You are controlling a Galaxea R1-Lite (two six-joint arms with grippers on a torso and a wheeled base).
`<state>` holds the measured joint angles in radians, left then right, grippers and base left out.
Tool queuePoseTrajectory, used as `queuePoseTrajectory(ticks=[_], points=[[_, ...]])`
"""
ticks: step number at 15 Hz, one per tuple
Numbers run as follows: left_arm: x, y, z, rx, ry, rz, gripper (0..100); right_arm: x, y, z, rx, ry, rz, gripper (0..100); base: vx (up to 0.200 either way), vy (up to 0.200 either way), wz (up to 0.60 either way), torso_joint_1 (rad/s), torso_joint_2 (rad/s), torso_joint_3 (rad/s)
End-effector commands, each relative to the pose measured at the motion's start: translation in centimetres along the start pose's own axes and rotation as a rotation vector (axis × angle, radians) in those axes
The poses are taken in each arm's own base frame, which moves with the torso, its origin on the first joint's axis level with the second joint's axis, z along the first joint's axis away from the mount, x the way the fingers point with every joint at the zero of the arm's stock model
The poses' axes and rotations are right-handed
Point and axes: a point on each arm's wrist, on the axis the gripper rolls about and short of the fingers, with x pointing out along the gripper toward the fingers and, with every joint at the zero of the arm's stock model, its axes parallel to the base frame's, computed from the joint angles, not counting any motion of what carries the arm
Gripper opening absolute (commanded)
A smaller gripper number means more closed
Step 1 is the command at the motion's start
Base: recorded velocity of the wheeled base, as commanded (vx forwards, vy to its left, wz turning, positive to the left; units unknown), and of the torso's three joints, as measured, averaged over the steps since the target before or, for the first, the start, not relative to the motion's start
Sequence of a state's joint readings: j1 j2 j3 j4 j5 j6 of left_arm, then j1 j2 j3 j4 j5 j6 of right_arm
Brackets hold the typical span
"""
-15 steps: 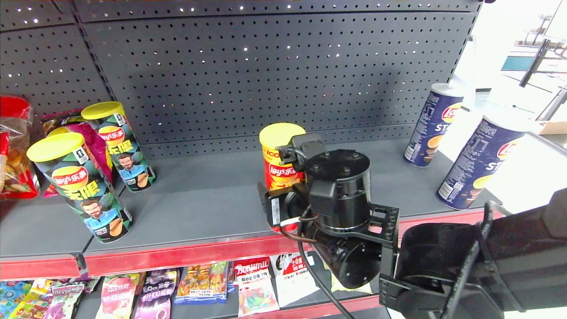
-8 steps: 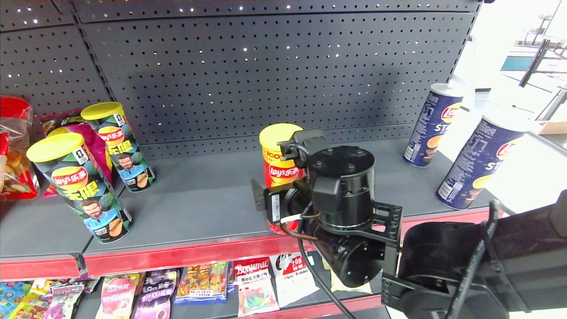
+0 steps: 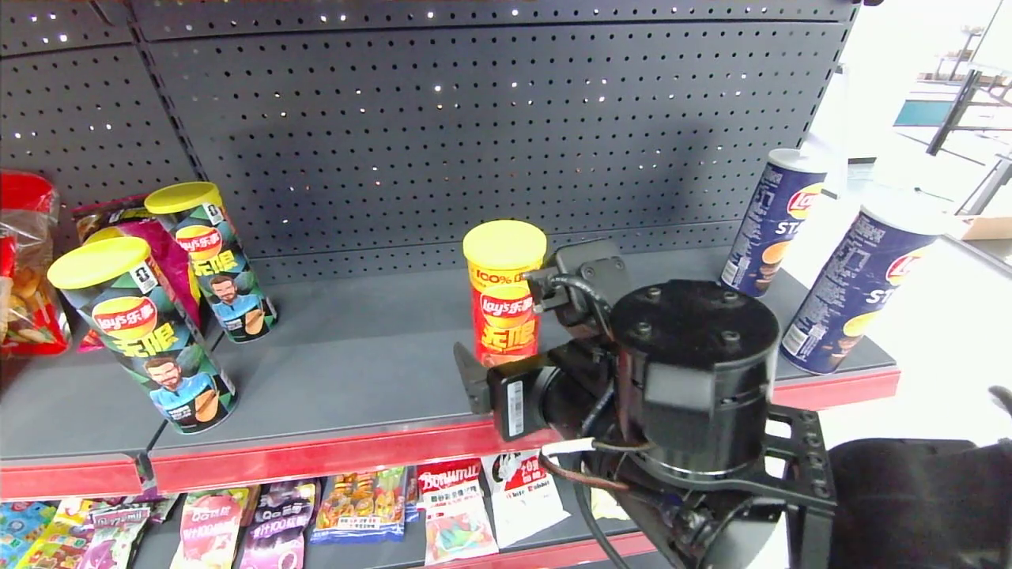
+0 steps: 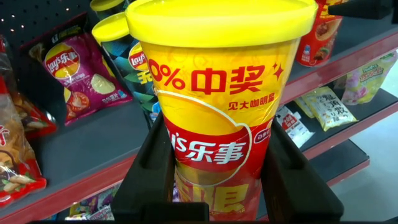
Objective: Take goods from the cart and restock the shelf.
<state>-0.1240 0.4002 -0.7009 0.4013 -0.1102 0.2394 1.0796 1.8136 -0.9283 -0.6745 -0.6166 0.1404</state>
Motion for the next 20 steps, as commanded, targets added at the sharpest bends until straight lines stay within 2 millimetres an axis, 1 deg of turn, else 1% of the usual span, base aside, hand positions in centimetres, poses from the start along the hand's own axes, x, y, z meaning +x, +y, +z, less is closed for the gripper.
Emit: queuePoseTrajectory(ticks=[1, 3, 5, 7, 11, 12, 13, 14, 15, 16, 17, 18, 19, 20], points=[[0.2, 0.0, 0.0, -0.001, 0.006, -0.002, 0, -1.3, -0.4, 0.6, 0.008, -0.013, 0.013, 100, 0.000, 0.000, 0.00, 0.000, 0.00, 0.000], [0.3, 0.0, 0.0, -0.001, 0.010, -0.005, 0, -1.9, -0.9, 0.5, 0.006, -0.011, 0.013, 100, 0.000, 0.000, 0.00, 0.000, 0.00, 0.000], [0.8, 0.2, 0.4, -0.001, 0.005, -0.003, 0, -2.9, -1.4, 0.3, -0.001, -0.004, 0.027, 100, 0.000, 0.000, 0.00, 0.000, 0.00, 0.000], [1.2, 0.3, 0.5, -0.001, 0.007, -0.005, 0, -4.0, -2.5, 0.2, -0.004, 0.005, 0.055, 100, 0.000, 0.000, 0.00, 0.000, 0.00, 0.000], [1.7, 0.4, 0.9, -0.001, 0.004, -0.006, 0, -5.1, -7.0, 0.5, -0.058, 0.009, 0.082, 100, 0.000, 0.000, 0.00, 0.000, 0.00, 0.000], [2.0, 0.5, 1.0, -0.001, 0.007, -0.007, 0, -5.6, -9.2, 0.5, -0.083, 0.007, 0.093, 100, 0.000, 0.000, 0.00, 0.000, 0.00, 0.000], [2.1, 0.5, 1.1, -0.001, 0.003, -0.008, 0, -6.0, -10.5, 0.4, -0.097, 0.007, 0.089, 100, 0.000, 0.000, 0.00, 0.000, 0.00, 0.000], [2.2, 0.5, 1.1, 0.000, 0.000, -0.008, 0, -6.8, -12.4, 0.1, -0.119, 0.012, 0.070, 100, 0.000, 0.000, 0.00, 0.000, 0.00, 0.000], [2.2, 0.5, 1.2, 0.000, 0.002, -0.009, 0, -7.2, -13.2, 0.0, -0.128, 0.012, 0.056, 100, 0.000, 0.000, 0.00, 0.000, 0.00, 0.000], [2.2, 0.5, 1.2, 0.000, 0.001, -0.010, 0, -8.1, -14.3, -0.2, -0.141, 0.007, 0.027, 100, 0.000, 0.000, 0.00, 0.000, 0.00, 0.000], [2.4, 0.5, 1.2, -0.001, 0.007, -0.026, 0, -9.5, -15.8, -0.8, -0.146, 0.011, -0.016, 100, 0.000, 0.000, 0.00, 0.000, 0.00, 0.000], [2.6, 0.5, 1.2, -0.002, 0.008, -0.042, 0, -10.6, -16.7, -1.1, -0.145, 0.018, -0.046, 100, 0.000, 0.000, 0.00, 0.000, 0.00, 0.000], [2.6, 0.5, 1.2, -0.002, 0.008, -0.047, 0, -11.0, -17.0, -1.3, -0.142, 0.022, -0.059, 100, 0.000, 0.000, 0.00, 0.000, 0.00, 0.000], [2.7, 0.5, 1.3, -0.002, 0.008, -0.051, 0, -12.1, -17.8, -1.5, -0.135, 0.027, -0.088, 100, 0.000, 0.000, 0.00, 0.000, 0.00, 0.000]])
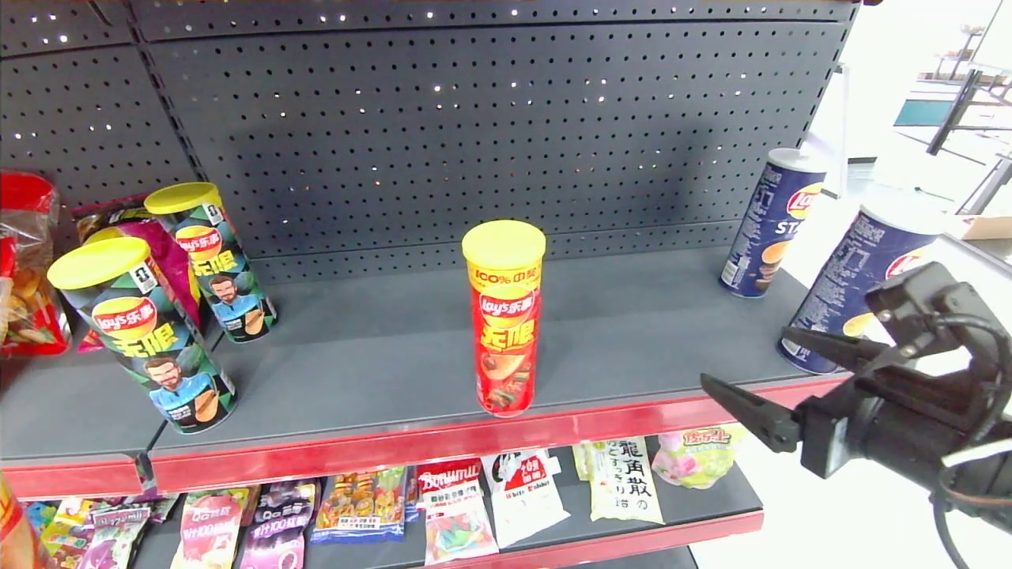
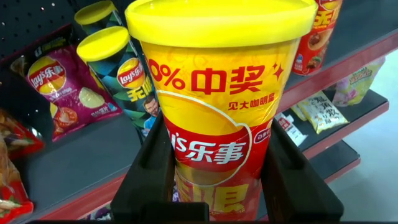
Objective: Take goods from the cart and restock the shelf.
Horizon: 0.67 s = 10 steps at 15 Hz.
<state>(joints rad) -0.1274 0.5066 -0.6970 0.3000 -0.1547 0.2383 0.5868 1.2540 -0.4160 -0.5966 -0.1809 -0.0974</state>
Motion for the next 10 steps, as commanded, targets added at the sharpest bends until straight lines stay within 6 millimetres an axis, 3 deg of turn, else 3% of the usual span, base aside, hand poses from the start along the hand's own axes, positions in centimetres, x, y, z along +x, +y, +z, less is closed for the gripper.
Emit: queuePoseTrajectory(ticks=[1, 5, 10], points=[[0.5, 0.1, 0.1, -0.003, 0.008, -0.004, 0, -3.5, -2.2, -0.6, 0.030, -0.028, -0.093, 100, 0.000, 0.000, 0.00, 0.000, 0.00, 0.000], [1.2, 0.1, 0.1, -0.006, 0.011, -0.055, 0, -7.0, -3.5, -1.7, 0.057, -0.032, -0.210, 100, 0.000, 0.000, 0.00, 0.000, 0.00, 0.000], [2.1, 0.2, 0.3, -0.029, 0.003, -0.106, 0, -14.4, -3.1, -6.1, 0.077, 0.072, -0.435, 100, 0.000, 0.000, 0.00, 0.000, 0.00, 0.000]])
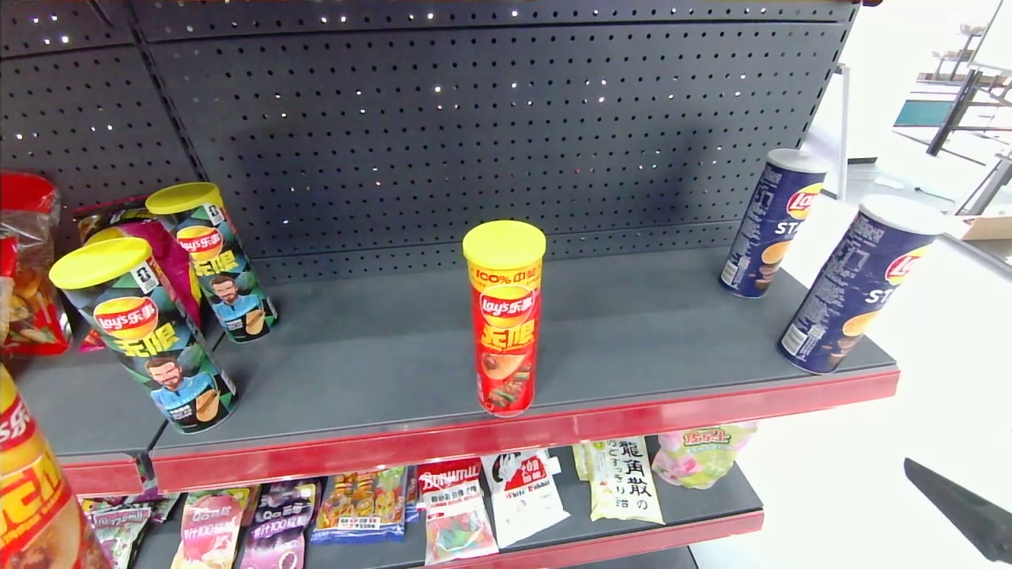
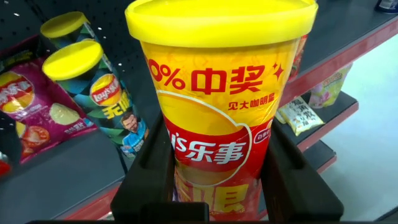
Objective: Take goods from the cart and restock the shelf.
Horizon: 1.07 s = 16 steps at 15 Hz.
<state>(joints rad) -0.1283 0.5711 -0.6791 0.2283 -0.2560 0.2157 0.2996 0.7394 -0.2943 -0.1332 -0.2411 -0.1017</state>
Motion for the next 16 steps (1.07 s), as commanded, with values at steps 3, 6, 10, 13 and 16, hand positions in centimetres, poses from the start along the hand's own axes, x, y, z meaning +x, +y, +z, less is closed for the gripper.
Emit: queuePoseTrajectory(ticks=[3, 6, 10, 13, 16], points=[[0.5, 0.0, -0.4, -0.009, 0.025, -0.009, 0, -6.2, -1.1, -3.8, 0.076, 0.008, -0.249, 100, 0.000, 0.000, 0.00, 0.000, 0.00, 0.000], [0.3, -0.1, -0.4, -0.009, 0.013, -0.022, 0, -7.3, -0.6, -5.5, 0.103, -0.032, -0.298, 100, 0.000, 0.000, 0.00, 0.000, 0.00, 0.000], [0.3, 0.0, -0.3, -0.007, 0.011, -0.031, 0, -7.8, 0.5, -9.7, 0.101, -0.184, -0.188, 100, 0.000, 0.000, 0.00, 0.000, 0.00, 0.000], [0.2, -0.1, -0.2, -0.006, 0.002, -0.031, 0, -7.2, 0.7, -10.2, 0.092, -0.191, -0.173, 100, 0.000, 0.000, 0.00, 0.000, 0.00, 0.000], [0.3, 0.0, 0.0, 0.001, -0.020, -0.028, 0, -6.9, 0.8, -10.2, 0.083, -0.229, -0.114, 100, 0.000, 0.000, 0.00, 0.000, 0.00, 0.000]])
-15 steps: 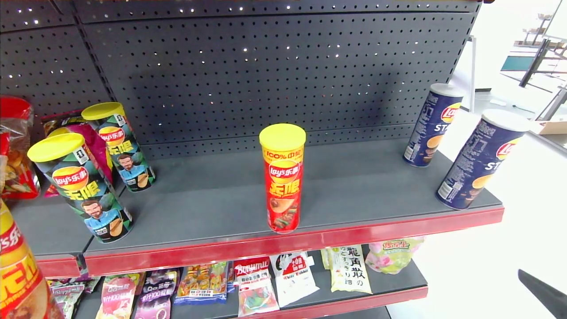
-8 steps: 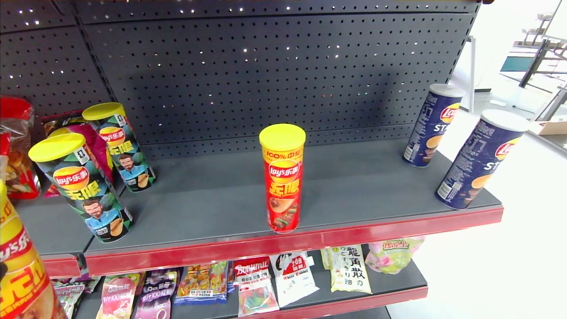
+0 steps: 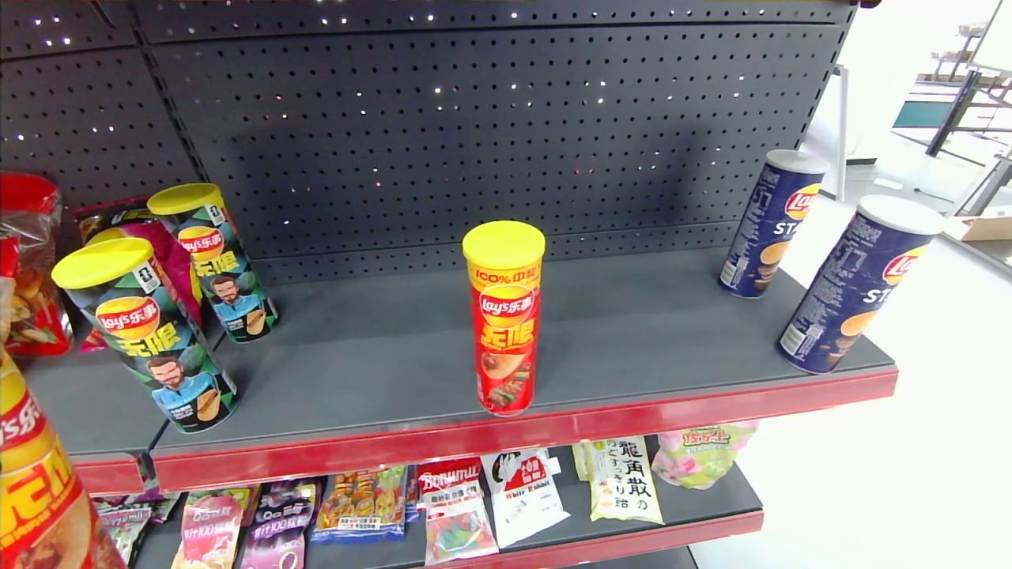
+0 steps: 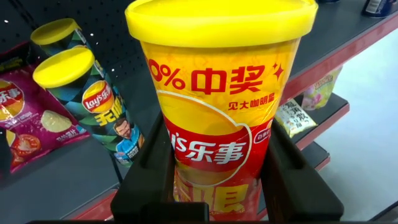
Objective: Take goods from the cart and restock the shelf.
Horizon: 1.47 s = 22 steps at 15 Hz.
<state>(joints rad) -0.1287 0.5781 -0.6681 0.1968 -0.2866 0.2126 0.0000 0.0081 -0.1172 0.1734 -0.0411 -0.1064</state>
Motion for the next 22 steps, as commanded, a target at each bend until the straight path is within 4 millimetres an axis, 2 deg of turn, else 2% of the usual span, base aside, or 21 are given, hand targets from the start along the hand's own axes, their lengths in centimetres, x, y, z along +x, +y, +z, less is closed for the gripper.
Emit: queuePoseTrajectory(ticks=[1, 2, 5, 11, 12, 14, 19, 22], points=[[0.0, 0.0, 0.0, 0.001, -0.001, 0.000, 0, 0.2, 0.1, -0.2, -0.005, -0.033, 0.035, 100, 0.000, 0.000, 0.00, 0.000, 0.00, 0.000], [0.0, 0.0, 0.0, 0.000, -0.004, -0.009, 0, 0.5, 0.3, -0.5, -0.022, -0.062, 0.099, 100, 0.000, 0.000, 0.00, 0.000, 0.00, 0.000], [0.0, -0.1, 0.0, 0.000, -0.009, -0.025, 0, 0.6, 0.3, -0.5, -0.017, -0.076, 0.097, 100, 0.000, 0.000, 0.00, 0.000, 0.00, 0.000], [0.0, -0.1, 0.1, 0.000, -0.013, -0.040, 0, 0.7, -0.1, -0.7, 0.127, -0.074, -0.094, 100, 0.000, 0.000, 0.00, 0.000, 0.00, 0.000], [0.0, -0.1, 0.1, 0.001, -0.014, -0.041, 0, 0.8, -0.1, -0.8, 0.110, -0.077, -0.083, 100, 0.000, 0.000, 0.00, 0.000, 0.00, 0.000], [0.0, -0.1, 0.0, -0.001, -0.011, -0.045, 0, 1.0, 0.4, -1.2, 0.086, -0.071, 0.078, 100, 0.000, 0.000, 0.00, 0.000, 0.00, 0.000], [0.1, -0.1, -0.1, -0.002, -0.008, -0.058, 0, 1.0, 0.3, -1.3, 0.101, -0.067, 0.042, 100, 0.000, 0.000, 0.00, 0.000, 0.00, 0.000], [0.8, 0.1, 0.2, -0.010, 0.009, -0.085, 0, 1.0, 0.3, -1.3, 0.103, -0.068, 0.042, 100, 0.000, 0.000, 0.00, 0.000, 0.00, 0.000]])
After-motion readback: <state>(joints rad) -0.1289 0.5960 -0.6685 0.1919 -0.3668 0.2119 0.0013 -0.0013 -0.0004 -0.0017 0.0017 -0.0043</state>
